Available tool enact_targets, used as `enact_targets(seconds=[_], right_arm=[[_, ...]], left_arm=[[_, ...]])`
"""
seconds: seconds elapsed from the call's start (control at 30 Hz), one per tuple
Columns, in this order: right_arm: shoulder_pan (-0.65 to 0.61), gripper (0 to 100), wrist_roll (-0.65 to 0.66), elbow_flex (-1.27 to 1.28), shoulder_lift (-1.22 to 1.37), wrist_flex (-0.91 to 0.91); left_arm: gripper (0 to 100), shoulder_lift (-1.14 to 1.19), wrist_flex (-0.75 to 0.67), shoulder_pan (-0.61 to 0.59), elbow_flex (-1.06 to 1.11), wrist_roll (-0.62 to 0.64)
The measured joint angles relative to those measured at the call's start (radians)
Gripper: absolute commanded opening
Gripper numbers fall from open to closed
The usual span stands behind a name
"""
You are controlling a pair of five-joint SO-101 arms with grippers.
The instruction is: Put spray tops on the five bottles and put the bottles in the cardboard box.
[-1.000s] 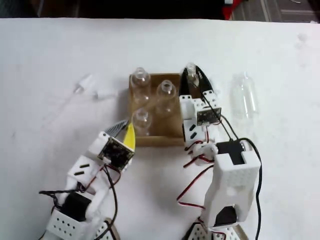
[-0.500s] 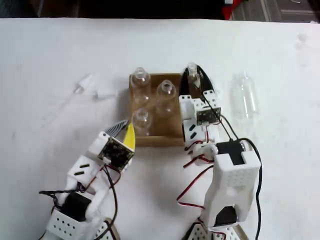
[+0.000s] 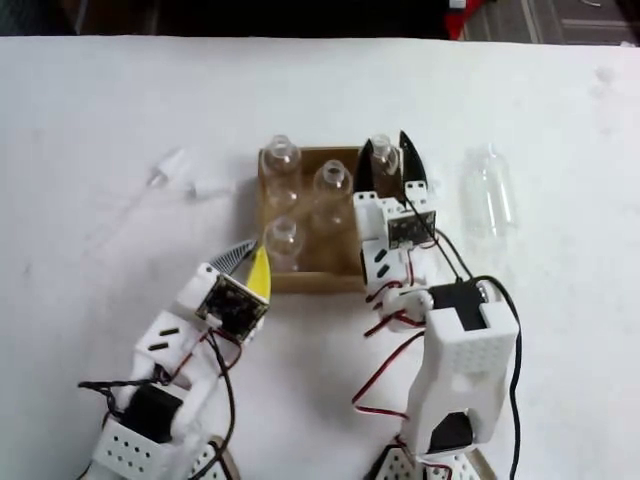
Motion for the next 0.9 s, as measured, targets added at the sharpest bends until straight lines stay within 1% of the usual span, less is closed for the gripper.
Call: enact_targets(seconds=[0.4, 0.6, 0.73, 0.83, 0.9], right_arm=[[-0.012, 14.8, 0.0, 0.021, 0.0, -0.058], [-0.014, 14.8, 0.0, 0.086, 0.0, -0.172], [-0.012, 14.8, 0.0, 0.087, 0.0, -0.199], [-0.009, 14.8, -0.002, 0.103, -0.037, -0.199], [-0.008, 14.8, -0.034, 0.163, -0.097, -0.199]], left_arm=[[2, 0.0, 0.0, 0.0, 0.0, 0.0], [2, 0.0, 0.0, 0.0, 0.0, 0.0], [2, 0.0, 0.0, 0.0, 0.0, -0.018], [2, 0.0, 0.0, 0.0, 0.0, -0.037], [2, 0.0, 0.0, 0.0, 0.0, -0.038]])
